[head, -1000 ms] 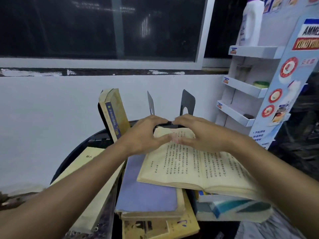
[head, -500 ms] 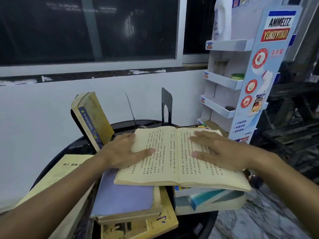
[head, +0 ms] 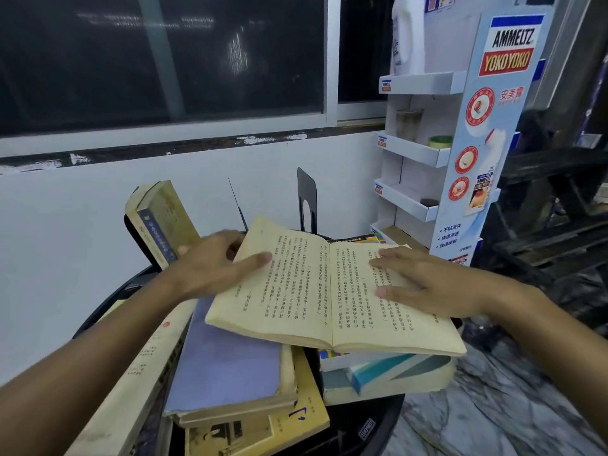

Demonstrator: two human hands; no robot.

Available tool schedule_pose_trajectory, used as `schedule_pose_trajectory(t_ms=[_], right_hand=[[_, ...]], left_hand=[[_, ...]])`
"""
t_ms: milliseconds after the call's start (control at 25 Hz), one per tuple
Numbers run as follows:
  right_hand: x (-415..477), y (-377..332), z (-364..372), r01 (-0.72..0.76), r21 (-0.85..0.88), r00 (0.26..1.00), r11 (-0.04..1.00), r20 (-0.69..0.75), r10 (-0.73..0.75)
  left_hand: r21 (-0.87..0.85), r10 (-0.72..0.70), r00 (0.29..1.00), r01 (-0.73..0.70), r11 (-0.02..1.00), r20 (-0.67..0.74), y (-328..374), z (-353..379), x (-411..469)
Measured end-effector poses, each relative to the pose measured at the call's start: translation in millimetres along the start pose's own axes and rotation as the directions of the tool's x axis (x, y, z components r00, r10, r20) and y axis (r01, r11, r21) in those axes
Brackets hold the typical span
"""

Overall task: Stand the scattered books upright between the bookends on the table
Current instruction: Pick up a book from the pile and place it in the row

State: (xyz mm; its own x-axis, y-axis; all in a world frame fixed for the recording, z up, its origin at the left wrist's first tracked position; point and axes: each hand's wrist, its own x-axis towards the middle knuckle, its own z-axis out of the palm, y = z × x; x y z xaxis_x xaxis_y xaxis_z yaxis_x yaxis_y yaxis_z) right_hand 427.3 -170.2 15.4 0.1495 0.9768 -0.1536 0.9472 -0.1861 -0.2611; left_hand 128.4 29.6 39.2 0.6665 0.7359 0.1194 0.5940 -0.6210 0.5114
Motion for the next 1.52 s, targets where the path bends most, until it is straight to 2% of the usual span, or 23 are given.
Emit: schedule_pose_trajectory(t_ms=[160, 280, 400, 520, 640, 760, 840, 1000, 1280, 1520], right_hand=[[-2, 1, -5, 0.045, -0.006, 0.998, 0.999, -0.045, -0.045], [-6, -1, -14, 0.085, 0.022, 0.980, 0.996, -0.181, -0.080], [-15, -7, -26, 0.177, 0.186, 0.927, 0.967, -0.362, -0.100], [-30, -8, -32, 0.281, 0.374, 0.883, 0.884, -0.462, -0.085], [-43, 4, -29, 0.244, 0.459, 0.911, 0.855, -0.410, -0.040], [-48, 21, -17, 0.152, 0.411, 0.930, 0.899, -0.368, 0.011], [-48, 30, -12, 0.102, 0.383, 0.932, 0.918, -0.358, 0.046], [-45, 39, -4, 0.059, 0.344, 0.954, 0.937, -0.295, 0.048], [-30, 52, 5, 0.018, 0.424, 0.979, 0.905, -0.192, 0.070], [-22, 56, 10, 0.035, 0.449, 0.977, 0.893, -0.204, 0.064]], left_hand=[[-0.172, 0.133, 0.990, -0.139, 0.975, -0.048, 33, -25, 8], [-0.285, 0.250, 0.968, -0.243, 0.927, -0.011, 63, -25, 11], [-0.275, 0.346, 0.938, -0.334, 0.902, -0.004, 90, -8, 14], [-0.192, 0.392, 0.918, -0.377, 0.906, 0.049, 104, 19, 17], [-0.086, 0.404, 0.901, -0.395, 0.914, 0.156, 107, 43, 19], [0.123, 0.382, 0.894, -0.417, 0.901, 0.232, 104, 62, 19], [0.191, 0.362, 0.894, -0.416, 0.889, 0.263, 100, 70, 18], [0.195, 0.331, 0.900, -0.392, 0.899, 0.282, 87, 76, 15], [0.216, 0.241, 0.937, -0.297, 0.930, 0.252, 61, 76, 15], [0.126, 0.231, 0.947, -0.264, 0.956, 0.225, 55, 81, 15]])
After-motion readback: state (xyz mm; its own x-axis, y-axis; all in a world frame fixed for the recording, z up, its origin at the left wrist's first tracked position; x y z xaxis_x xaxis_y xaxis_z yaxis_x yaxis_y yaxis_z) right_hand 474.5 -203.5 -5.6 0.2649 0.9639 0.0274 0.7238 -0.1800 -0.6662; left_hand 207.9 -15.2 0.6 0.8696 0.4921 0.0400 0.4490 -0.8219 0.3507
